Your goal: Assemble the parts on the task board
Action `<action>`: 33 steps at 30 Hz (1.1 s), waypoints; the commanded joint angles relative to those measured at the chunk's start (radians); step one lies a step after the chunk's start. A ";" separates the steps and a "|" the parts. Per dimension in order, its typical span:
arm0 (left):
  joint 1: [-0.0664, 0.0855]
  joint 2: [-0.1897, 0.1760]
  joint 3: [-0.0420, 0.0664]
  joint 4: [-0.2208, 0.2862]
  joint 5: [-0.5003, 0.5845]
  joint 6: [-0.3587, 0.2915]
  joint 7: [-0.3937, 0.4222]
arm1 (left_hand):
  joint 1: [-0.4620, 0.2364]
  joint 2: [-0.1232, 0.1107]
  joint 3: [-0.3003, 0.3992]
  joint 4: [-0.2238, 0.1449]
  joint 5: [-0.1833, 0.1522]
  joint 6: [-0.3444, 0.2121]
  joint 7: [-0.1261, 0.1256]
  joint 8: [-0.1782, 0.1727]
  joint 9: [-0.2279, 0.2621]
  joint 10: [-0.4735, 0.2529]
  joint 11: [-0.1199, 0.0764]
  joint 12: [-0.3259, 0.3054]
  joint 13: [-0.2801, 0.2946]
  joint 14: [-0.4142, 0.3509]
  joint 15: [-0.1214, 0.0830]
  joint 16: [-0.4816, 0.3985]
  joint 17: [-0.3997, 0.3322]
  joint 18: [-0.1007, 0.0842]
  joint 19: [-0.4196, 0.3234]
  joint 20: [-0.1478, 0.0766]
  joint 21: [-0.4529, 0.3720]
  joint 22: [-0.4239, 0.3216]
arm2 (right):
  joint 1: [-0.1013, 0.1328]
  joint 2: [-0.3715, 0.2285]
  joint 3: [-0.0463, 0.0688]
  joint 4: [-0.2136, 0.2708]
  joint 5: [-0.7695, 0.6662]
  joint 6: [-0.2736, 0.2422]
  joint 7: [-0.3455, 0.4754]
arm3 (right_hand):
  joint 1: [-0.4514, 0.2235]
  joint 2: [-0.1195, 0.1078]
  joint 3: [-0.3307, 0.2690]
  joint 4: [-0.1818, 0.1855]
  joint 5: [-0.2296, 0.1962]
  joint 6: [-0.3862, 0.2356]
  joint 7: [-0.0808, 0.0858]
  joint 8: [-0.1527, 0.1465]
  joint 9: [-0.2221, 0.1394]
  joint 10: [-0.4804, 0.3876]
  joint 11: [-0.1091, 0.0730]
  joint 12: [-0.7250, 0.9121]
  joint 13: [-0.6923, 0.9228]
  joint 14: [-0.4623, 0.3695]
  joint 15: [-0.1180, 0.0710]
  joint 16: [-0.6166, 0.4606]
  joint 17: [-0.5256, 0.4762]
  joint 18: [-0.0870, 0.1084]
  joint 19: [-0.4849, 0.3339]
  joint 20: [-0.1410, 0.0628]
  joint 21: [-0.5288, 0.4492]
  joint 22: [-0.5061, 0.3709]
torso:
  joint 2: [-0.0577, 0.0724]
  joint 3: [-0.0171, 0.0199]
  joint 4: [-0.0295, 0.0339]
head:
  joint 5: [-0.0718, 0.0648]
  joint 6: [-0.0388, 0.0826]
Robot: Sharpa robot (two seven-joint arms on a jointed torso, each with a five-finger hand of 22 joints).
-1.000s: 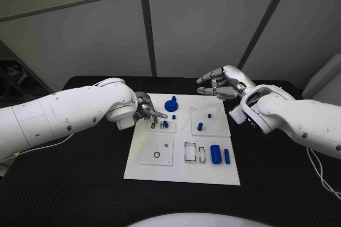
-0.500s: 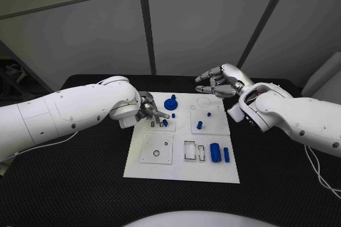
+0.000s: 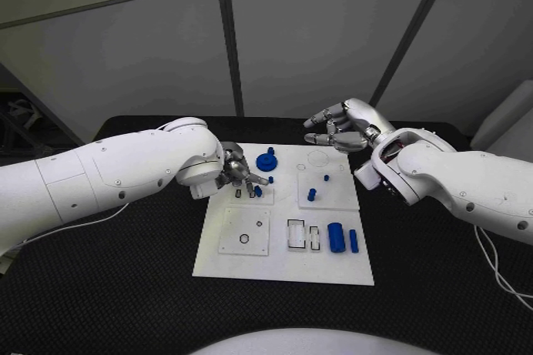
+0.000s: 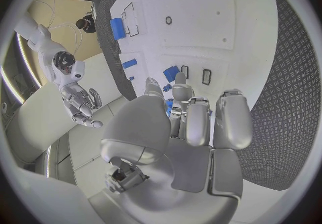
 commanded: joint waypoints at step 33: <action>0.002 0.030 0.000 -0.036 -0.007 0.026 -0.001 | 0.018 -0.002 -0.002 -0.007 -0.001 -0.010 -0.002 0.009 0.007 -0.004 -0.004 0.005 0.000 0.032 -0.007 0.003 0.001 -0.007 0.012 0.000 0.006 0.008 | 0.002 0.009 0.001 0.002 -0.011 0.003 -0.001 | -0.004 0.002 -0.002 0.008 0.006 0.006 0.002 0.005 0.001 -0.004 -0.001 -0.004 -0.002 0.048 -0.009 -0.007 0.028 0.019 -0.005 0.000 -0.005 -0.002 | 0.000 -0.0001 0.0013 | -0.006 -0.007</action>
